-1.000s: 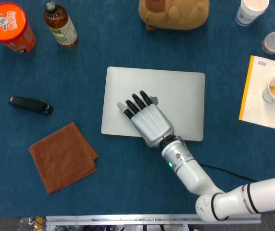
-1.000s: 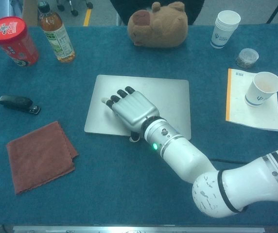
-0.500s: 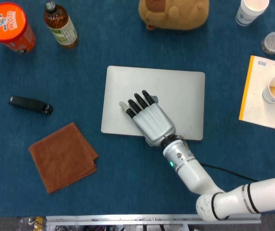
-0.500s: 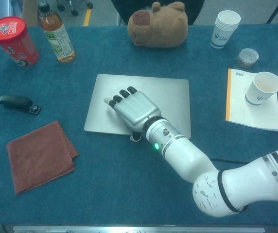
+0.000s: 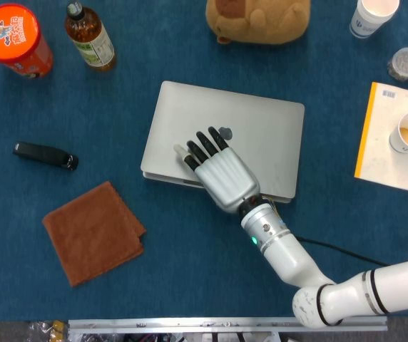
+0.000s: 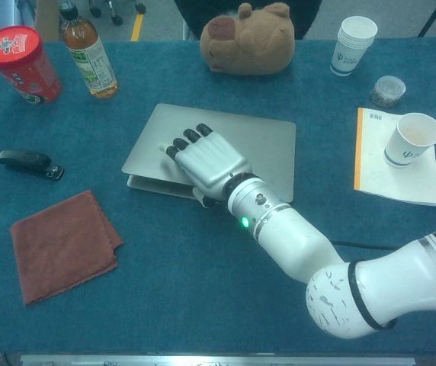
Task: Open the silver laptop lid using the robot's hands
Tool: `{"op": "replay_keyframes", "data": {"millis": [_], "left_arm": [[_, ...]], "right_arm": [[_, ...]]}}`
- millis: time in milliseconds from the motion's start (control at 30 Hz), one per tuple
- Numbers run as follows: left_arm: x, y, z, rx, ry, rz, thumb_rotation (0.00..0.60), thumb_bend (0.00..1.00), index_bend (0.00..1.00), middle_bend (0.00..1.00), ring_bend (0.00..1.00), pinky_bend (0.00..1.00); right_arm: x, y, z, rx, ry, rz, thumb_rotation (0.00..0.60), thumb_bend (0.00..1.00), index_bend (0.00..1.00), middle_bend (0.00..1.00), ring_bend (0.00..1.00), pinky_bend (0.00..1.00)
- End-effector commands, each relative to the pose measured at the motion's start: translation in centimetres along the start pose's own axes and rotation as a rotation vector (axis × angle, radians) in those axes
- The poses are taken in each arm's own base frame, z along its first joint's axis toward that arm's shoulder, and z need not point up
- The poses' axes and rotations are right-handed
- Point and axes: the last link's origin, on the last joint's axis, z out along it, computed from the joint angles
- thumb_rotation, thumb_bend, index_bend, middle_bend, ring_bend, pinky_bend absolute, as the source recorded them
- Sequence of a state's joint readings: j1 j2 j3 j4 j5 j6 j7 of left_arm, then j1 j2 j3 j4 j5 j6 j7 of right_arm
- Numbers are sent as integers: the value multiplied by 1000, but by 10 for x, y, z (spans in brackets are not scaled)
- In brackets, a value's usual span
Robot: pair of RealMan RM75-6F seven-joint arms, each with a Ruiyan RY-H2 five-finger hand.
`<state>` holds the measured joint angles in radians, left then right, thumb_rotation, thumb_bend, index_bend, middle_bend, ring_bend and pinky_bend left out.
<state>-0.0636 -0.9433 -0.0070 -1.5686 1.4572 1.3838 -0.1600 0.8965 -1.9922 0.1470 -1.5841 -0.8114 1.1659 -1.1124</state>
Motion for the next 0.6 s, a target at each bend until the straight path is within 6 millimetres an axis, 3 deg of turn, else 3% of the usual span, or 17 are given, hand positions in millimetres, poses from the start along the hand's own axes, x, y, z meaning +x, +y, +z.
{"op": "replay_keyframes", "data": {"millis": [33,367,600], "left_arm": [[-5,-1,2,-4,-29,7,600,469,160,60,0,0],[-24,3,10,-69,-136,14,600,469,215,164,66,0],[-36,22,17,-173,-222,-8,600,469,227,172,71,0]], "right_arm": [[6,1,1,-5,12,-6,600,412,63,132,0,64],[23,9,-1,-26,43,-33,600,415,63,132,0,64],[31,15,-4,-42,54,-42,600,415,62,132,0,64]]}}
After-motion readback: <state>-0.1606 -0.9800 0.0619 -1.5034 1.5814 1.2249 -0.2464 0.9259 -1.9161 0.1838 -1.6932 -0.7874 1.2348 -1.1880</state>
